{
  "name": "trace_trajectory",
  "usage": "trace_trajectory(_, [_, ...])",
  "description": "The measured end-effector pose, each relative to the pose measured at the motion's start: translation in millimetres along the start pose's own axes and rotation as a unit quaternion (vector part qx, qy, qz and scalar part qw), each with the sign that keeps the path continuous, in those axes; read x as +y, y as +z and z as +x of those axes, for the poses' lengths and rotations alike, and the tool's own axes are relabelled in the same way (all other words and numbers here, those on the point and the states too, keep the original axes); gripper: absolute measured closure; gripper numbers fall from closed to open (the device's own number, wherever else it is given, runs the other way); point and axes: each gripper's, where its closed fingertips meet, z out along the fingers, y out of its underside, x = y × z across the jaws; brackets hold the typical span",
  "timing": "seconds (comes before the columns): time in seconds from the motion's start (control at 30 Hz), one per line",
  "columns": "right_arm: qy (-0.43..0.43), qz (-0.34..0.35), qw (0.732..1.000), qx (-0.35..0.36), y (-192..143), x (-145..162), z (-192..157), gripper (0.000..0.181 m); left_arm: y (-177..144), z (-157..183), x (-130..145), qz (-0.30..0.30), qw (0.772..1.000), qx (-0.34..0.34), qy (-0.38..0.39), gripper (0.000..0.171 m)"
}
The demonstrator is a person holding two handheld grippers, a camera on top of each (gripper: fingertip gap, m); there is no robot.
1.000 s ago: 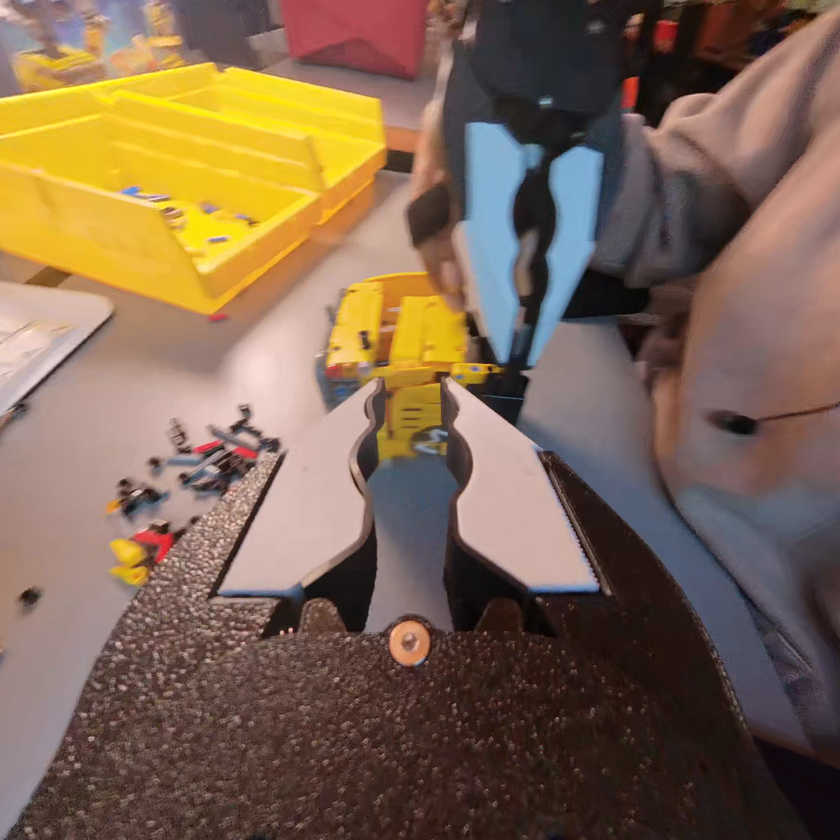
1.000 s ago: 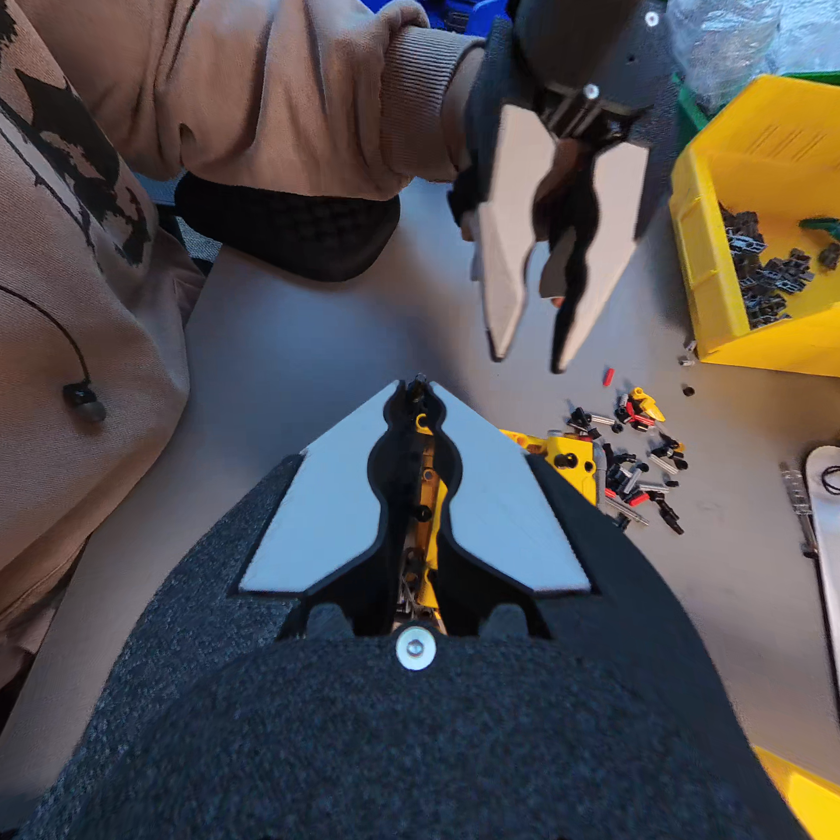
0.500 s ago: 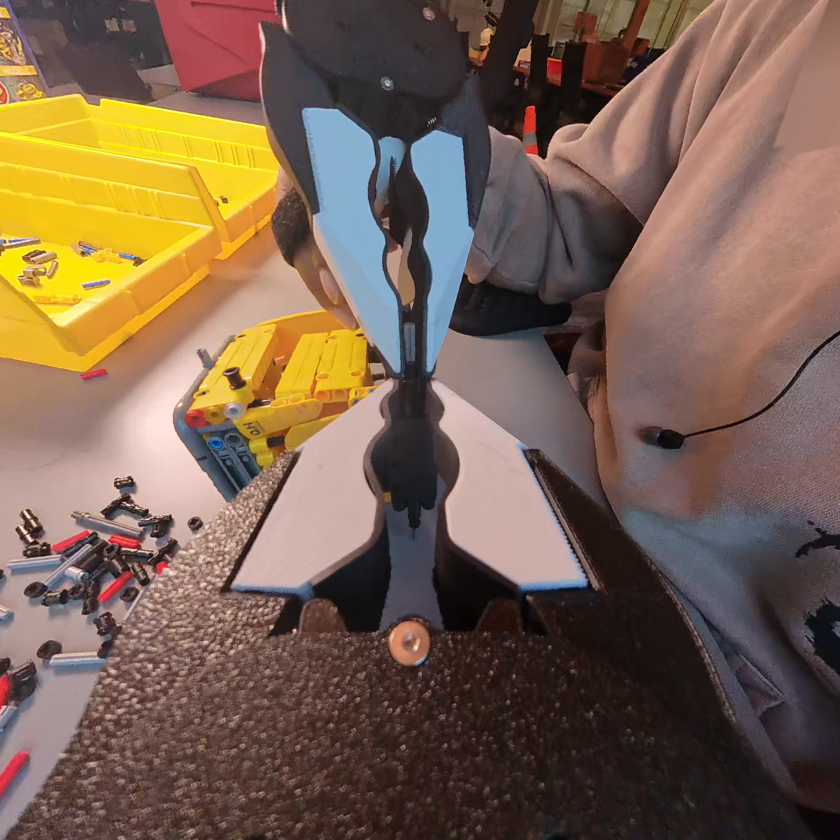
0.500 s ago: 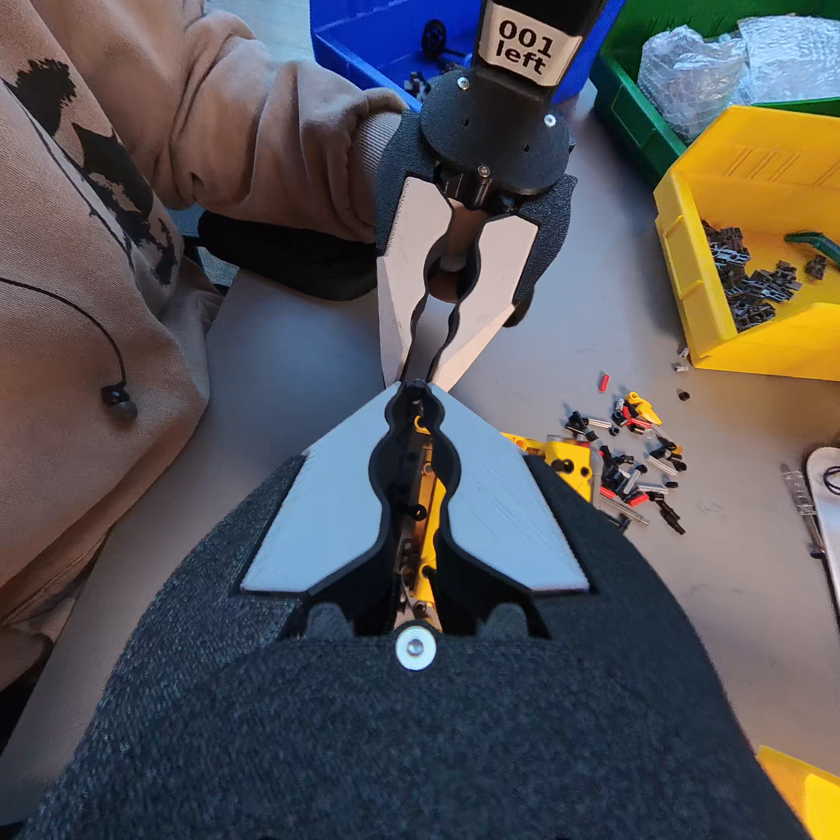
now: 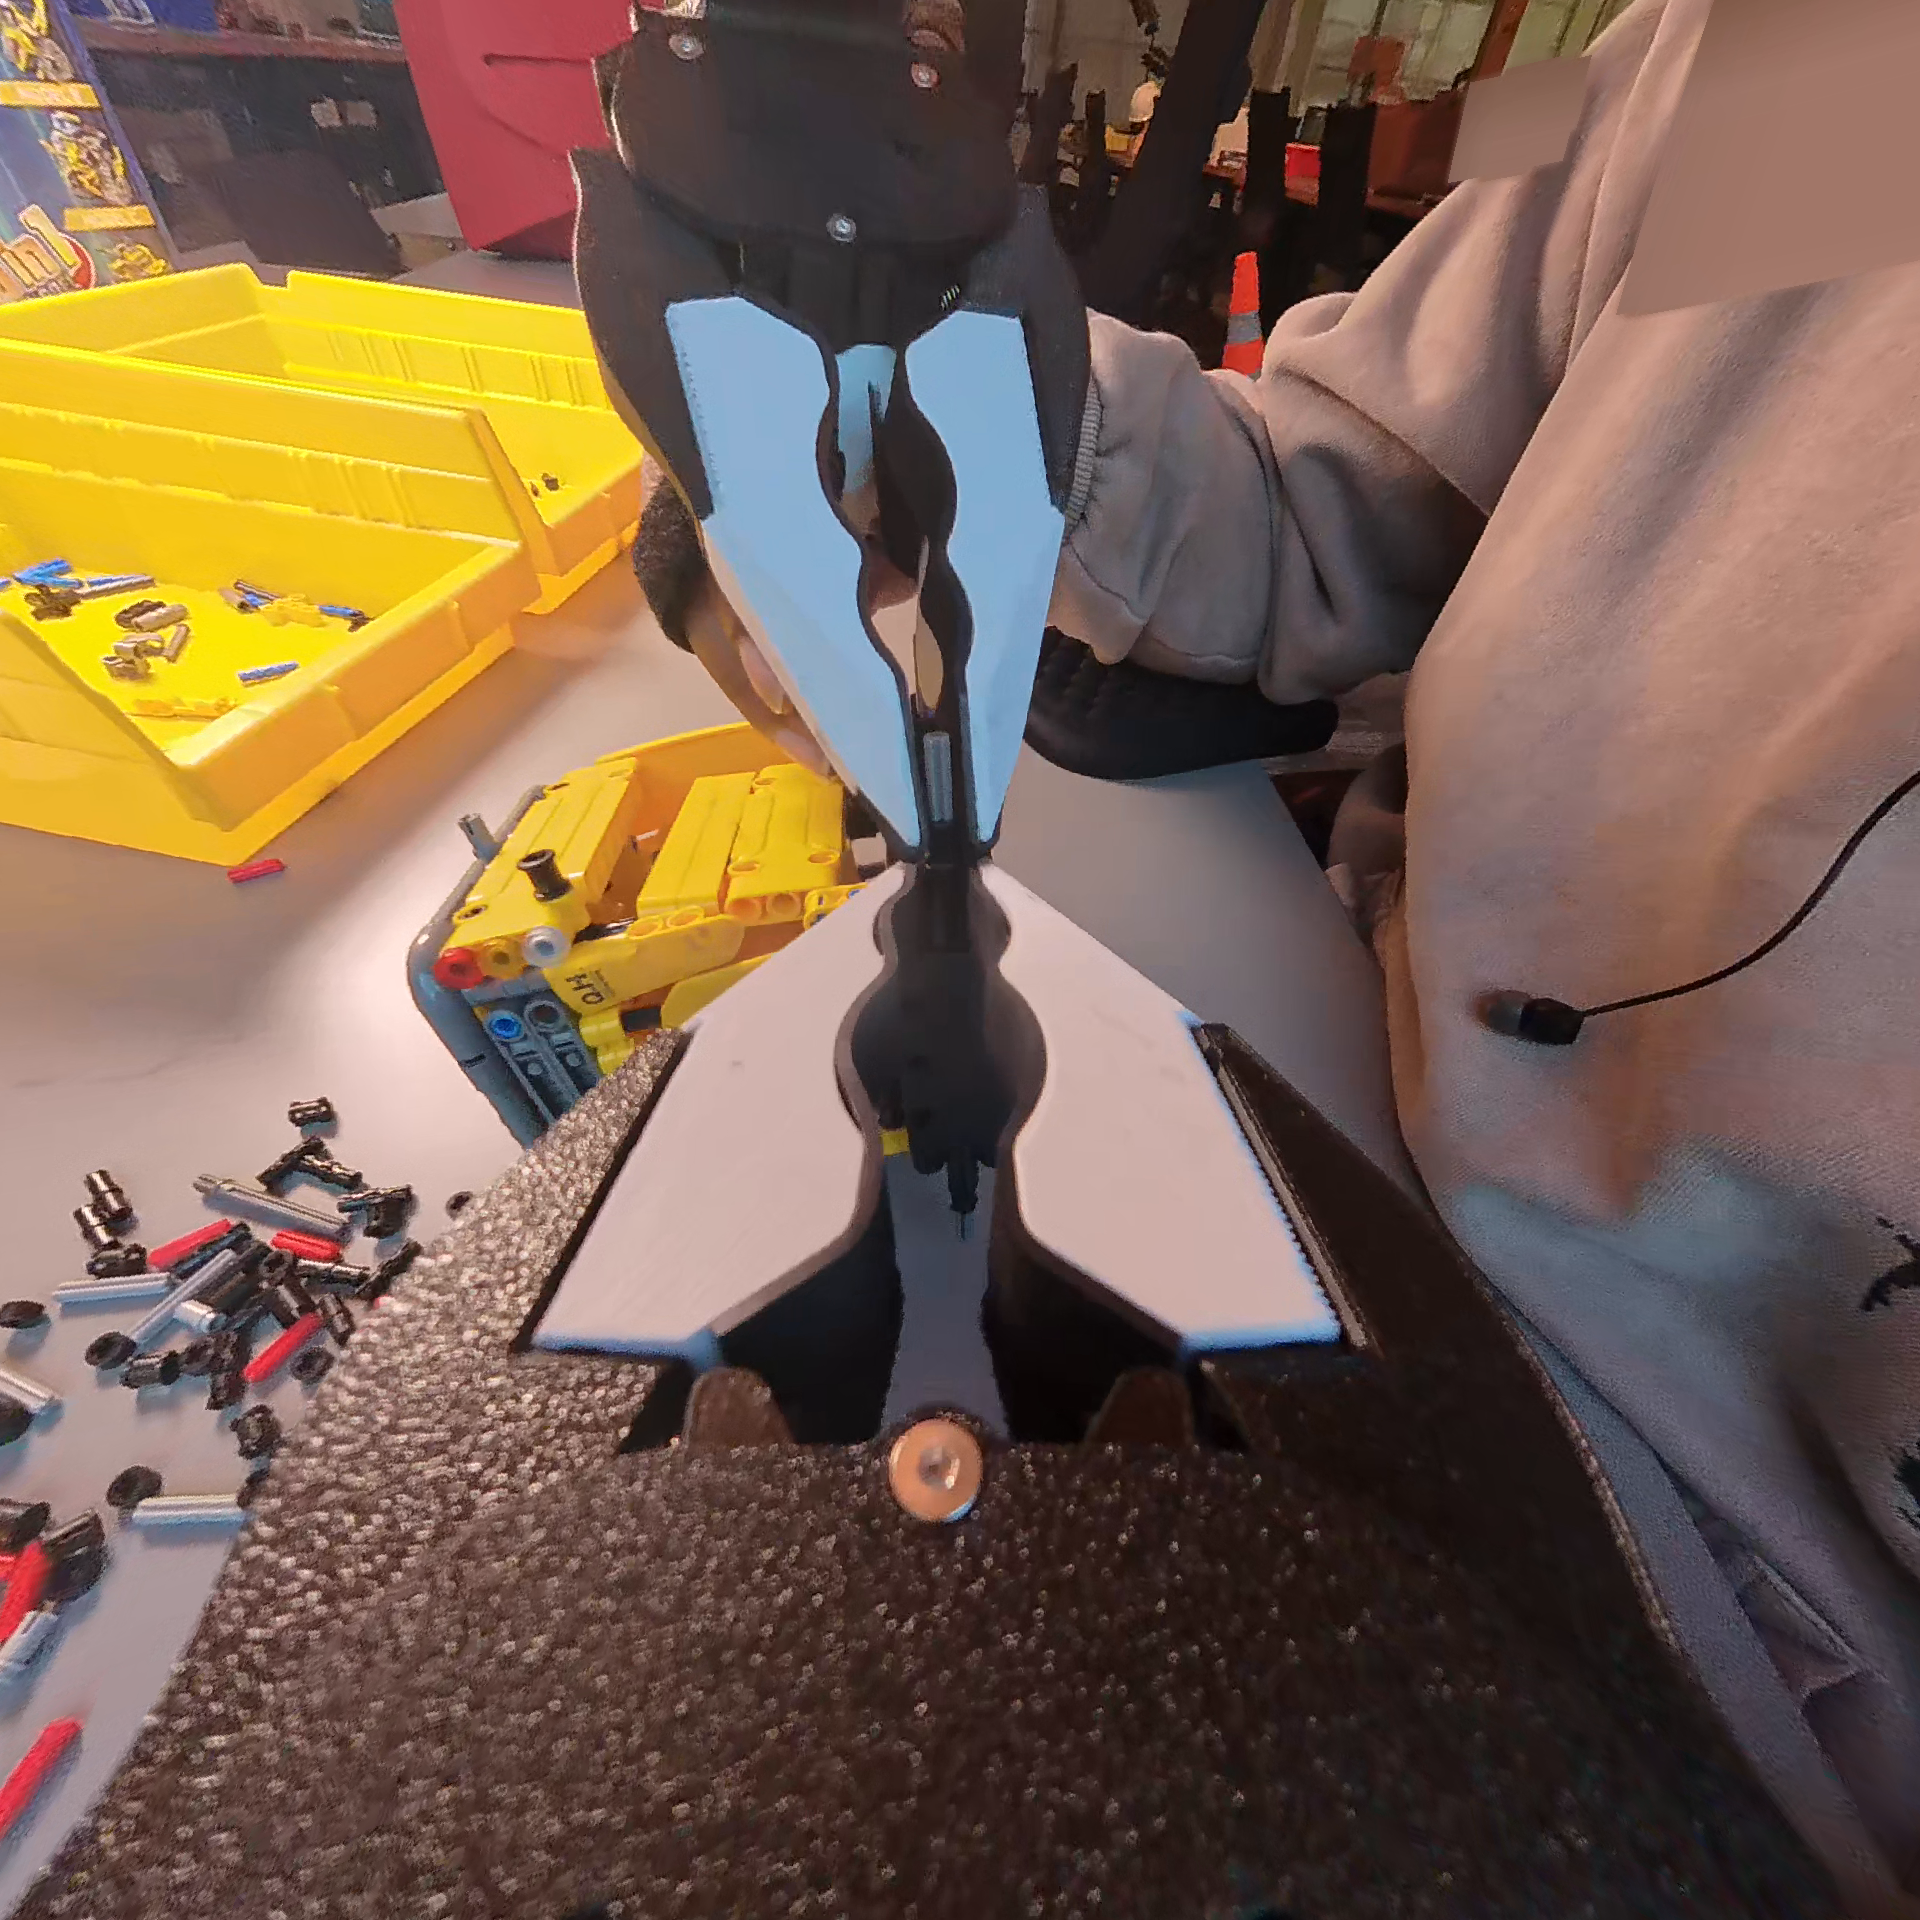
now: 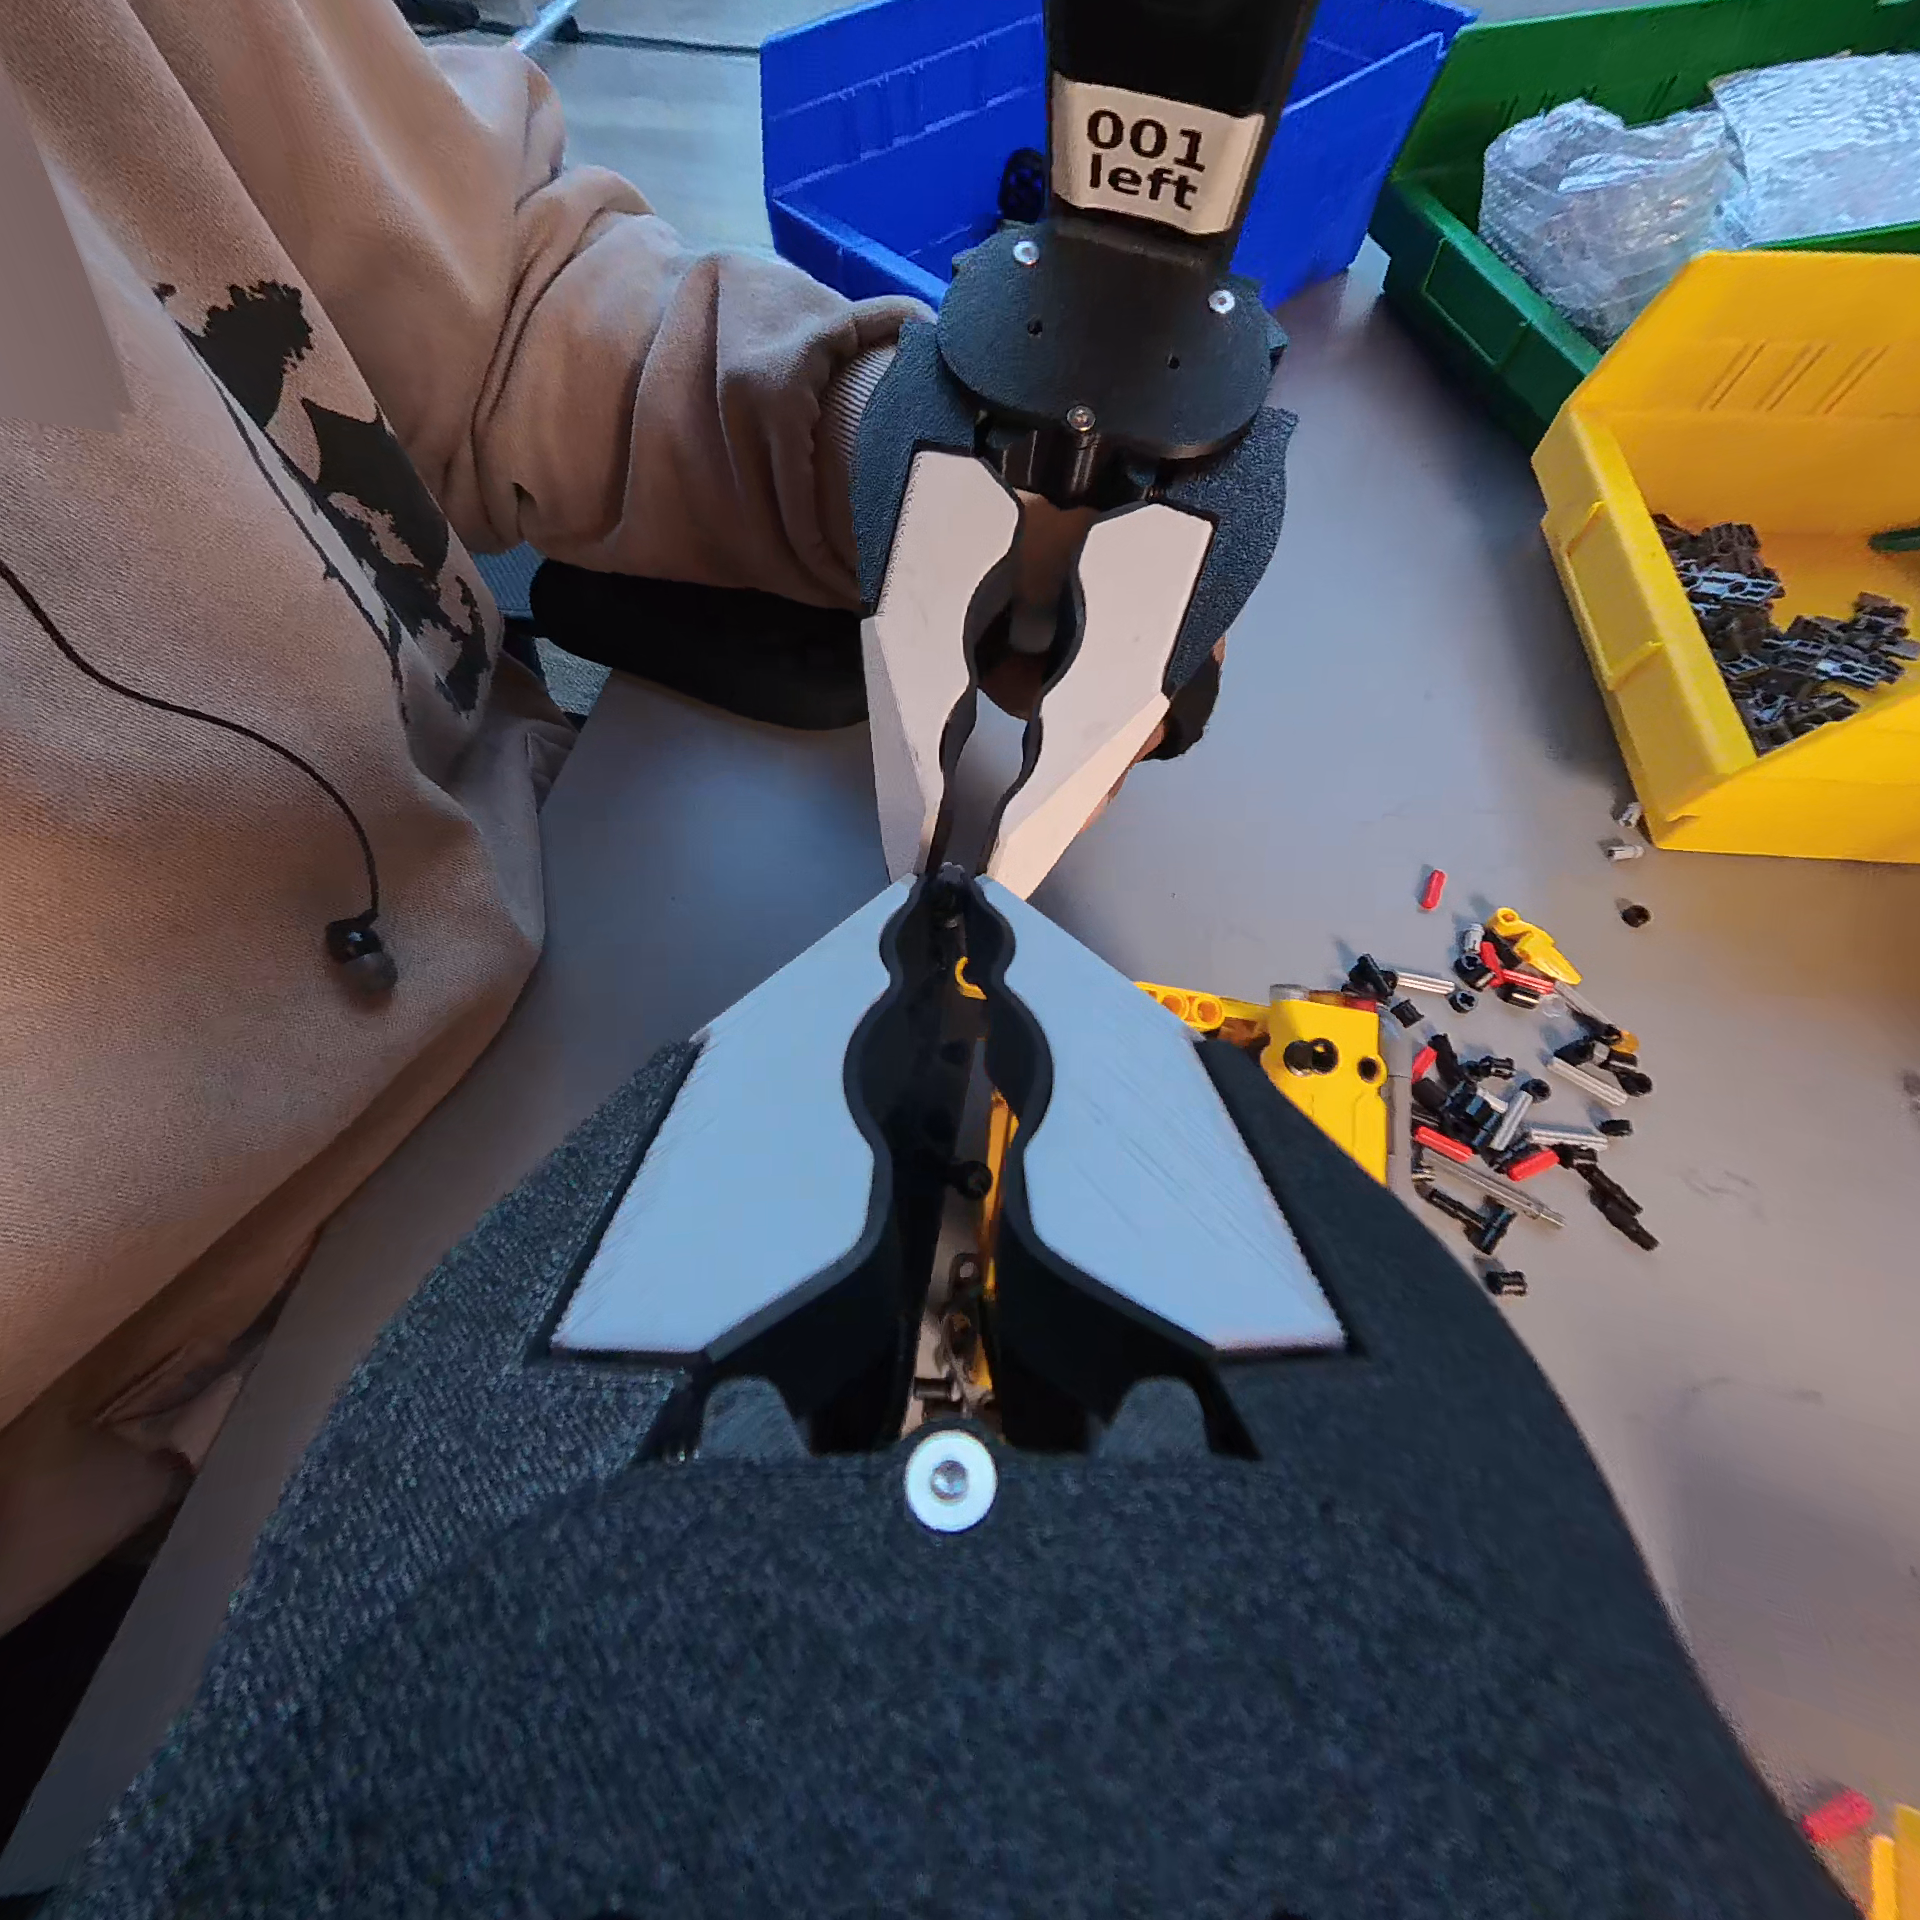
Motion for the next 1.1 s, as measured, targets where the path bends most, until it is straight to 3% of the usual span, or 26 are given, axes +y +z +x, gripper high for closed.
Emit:
trace_trajectory(0.8, [-0.015,0.031,0.999,-0.023,-3,-7,-4,0.179,-3,4,1,0.016,1.000,0.026,0.000,0.158])
trace_trajectory(0.87, [-0.009,0.049,0.998,-0.025,-9,-13,-3,0.178,-3,4,3,0.011,1.000,0.028,0.000,0.159])
trace_trajectory(0.93, [0.011,0.149,0.988,-0.049,-38,-49,-7,0.178,-2,4,12,-0.008,1.000,0.028,0.003,0.160])
trace_trajectory(1.0, [-0.007,0.159,0.987,0.021,-66,-61,14,0.178,-1,4,11,-0.017,1.000,0.025,0.002,0.164])
trace_trajectory(1.1, [0.017,0.117,0.985,0.122,-67,-45,59,0.177,2,5,9,-0.023,0.999,0.025,-0.003,0.160])
